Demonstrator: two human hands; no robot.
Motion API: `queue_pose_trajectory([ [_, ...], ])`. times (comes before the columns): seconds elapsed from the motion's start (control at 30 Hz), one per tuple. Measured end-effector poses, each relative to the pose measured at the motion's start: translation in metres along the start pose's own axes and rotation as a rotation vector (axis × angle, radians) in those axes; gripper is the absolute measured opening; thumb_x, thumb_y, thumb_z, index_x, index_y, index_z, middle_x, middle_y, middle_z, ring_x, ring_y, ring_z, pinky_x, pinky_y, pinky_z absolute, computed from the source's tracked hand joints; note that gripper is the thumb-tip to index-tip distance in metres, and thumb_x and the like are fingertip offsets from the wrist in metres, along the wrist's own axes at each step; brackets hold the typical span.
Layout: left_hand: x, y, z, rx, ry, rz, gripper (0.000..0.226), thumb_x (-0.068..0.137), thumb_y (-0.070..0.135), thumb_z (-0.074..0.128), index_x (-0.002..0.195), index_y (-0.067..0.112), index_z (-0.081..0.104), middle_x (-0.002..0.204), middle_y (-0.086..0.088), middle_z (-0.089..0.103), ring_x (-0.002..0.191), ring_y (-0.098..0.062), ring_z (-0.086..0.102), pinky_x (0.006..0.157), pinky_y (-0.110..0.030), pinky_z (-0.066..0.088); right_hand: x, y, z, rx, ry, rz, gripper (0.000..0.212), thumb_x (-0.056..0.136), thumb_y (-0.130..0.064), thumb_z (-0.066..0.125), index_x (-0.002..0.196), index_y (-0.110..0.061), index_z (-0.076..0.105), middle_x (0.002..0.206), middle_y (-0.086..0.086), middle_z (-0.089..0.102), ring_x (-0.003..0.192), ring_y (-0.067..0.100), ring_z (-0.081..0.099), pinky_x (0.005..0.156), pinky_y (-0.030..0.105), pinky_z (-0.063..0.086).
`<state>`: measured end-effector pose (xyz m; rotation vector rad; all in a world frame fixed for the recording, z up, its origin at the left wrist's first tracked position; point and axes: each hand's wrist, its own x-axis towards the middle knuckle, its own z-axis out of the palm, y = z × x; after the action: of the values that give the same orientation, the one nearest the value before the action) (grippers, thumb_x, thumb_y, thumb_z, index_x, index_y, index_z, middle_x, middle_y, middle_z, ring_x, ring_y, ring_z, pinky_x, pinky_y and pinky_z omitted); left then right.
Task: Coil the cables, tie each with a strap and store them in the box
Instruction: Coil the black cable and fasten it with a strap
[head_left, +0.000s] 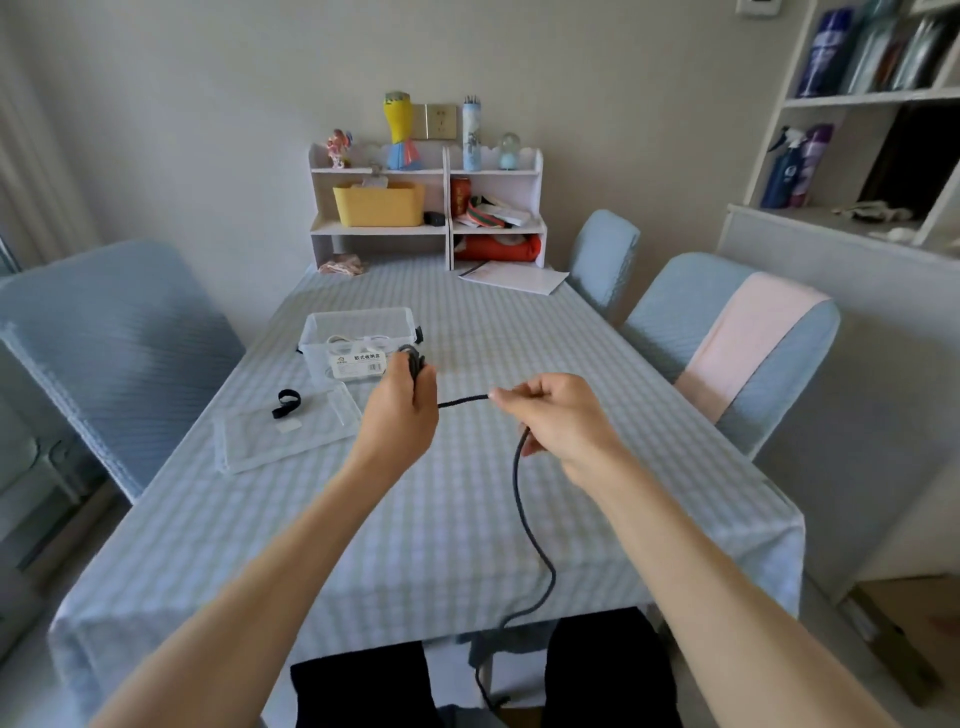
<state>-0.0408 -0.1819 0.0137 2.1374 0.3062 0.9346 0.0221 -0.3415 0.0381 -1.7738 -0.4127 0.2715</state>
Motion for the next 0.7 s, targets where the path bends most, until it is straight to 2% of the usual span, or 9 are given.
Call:
queue_pose_trajectory([
  [0.07, -0.007, 0.0, -0.009, 0.012, 0.013, -0.022, 0.032, 0.102, 0.009, 0.04, 0.073, 0.017, 0.029, 0.065, 0.002, 0.036, 0.053, -0.007, 0.034, 0.051, -0.027, 0.027, -0.009, 0.0, -0.006, 0.006, -0.074, -0.007, 0.023, 0.083, -0.016, 0.08, 0.085, 0.002, 0.065, 0.061, 0.007, 0.062, 0.051, 0.016, 0.063, 0.058, 0.03, 0.06],
  [0.13, -0.012, 0.0, -0.018, 0.013, 0.026, -0.034, 0.033, 0.103, 0.01, 0.04, 0.072, 0.017, 0.029, 0.064, 0.002, 0.036, 0.053, -0.008, 0.033, 0.049, -0.022, 0.03, -0.016, 0.001, -0.007, -0.057, -0.144, -0.047, 0.02, 0.081, -0.01, 0.081, 0.084, 0.004, 0.067, 0.064, 0.009, 0.067, 0.06, 0.019, 0.07, 0.063, 0.032, 0.062],
  [0.23, -0.007, 0.004, -0.023, -0.007, 0.027, -0.068, 0.032, 0.103, 0.013, 0.039, 0.073, 0.014, 0.03, 0.065, 0.001, 0.037, 0.057, -0.013, 0.032, 0.05, -0.021, 0.029, -0.016, -0.005, -0.005, -0.16, -0.096, -0.162, 0.018, 0.085, -0.015, 0.078, 0.081, -0.001, 0.069, 0.062, 0.003, 0.069, 0.063, 0.016, 0.073, 0.061, 0.027, 0.06],
  [0.37, -0.002, 0.012, -0.026, -0.165, 0.025, -0.192, 0.029, 0.103, 0.017, 0.041, 0.075, 0.012, 0.036, 0.062, -0.002, 0.042, 0.057, -0.015, 0.038, 0.054, -0.033, 0.035, -0.014, -0.012, 0.002, -0.154, -0.019, -0.267, 0.026, 0.096, -0.022, 0.065, 0.075, -0.006, 0.067, 0.059, 0.003, 0.066, 0.055, 0.015, 0.069, 0.049, 0.023, 0.051],
  [0.43, -0.004, 0.016, -0.027, -0.372, 0.007, -0.289, 0.029, 0.103, 0.017, 0.042, 0.074, 0.012, 0.04, 0.054, 0.004, 0.038, 0.048, -0.012, 0.035, 0.052, -0.029, 0.035, -0.012, -0.012, 0.007, -0.137, -0.003, -0.286, 0.031, 0.099, -0.025, 0.06, 0.077, -0.005, 0.067, 0.06, 0.001, 0.065, 0.051, 0.013, 0.065, 0.047, 0.022, 0.044],
  [0.53, -0.005, 0.024, -0.026, -0.634, -0.084, -0.386, 0.031, 0.104, 0.018, 0.042, 0.076, 0.011, 0.052, 0.047, 0.004, 0.028, 0.042, -0.013, 0.024, 0.048, -0.023, 0.031, -0.002, -0.012, 0.01, -0.173, 0.04, -0.313, 0.034, 0.102, -0.033, 0.054, 0.08, -0.011, 0.068, 0.062, -0.004, 0.066, 0.048, 0.004, 0.055, 0.05, 0.022, 0.045],
  [0.7, -0.005, 0.017, -0.011, -0.748, -0.237, -0.443, 0.036, 0.103, 0.022, 0.043, 0.071, 0.012, 0.056, 0.05, 0.0, 0.017, 0.044, -0.014, 0.011, 0.05, -0.024, 0.027, 0.022, -0.001, 0.014, -0.218, 0.033, -0.354, 0.035, 0.103, -0.035, 0.049, 0.077, -0.017, 0.064, 0.058, -0.013, 0.058, 0.049, -0.001, 0.051, 0.051, 0.016, 0.038],
])
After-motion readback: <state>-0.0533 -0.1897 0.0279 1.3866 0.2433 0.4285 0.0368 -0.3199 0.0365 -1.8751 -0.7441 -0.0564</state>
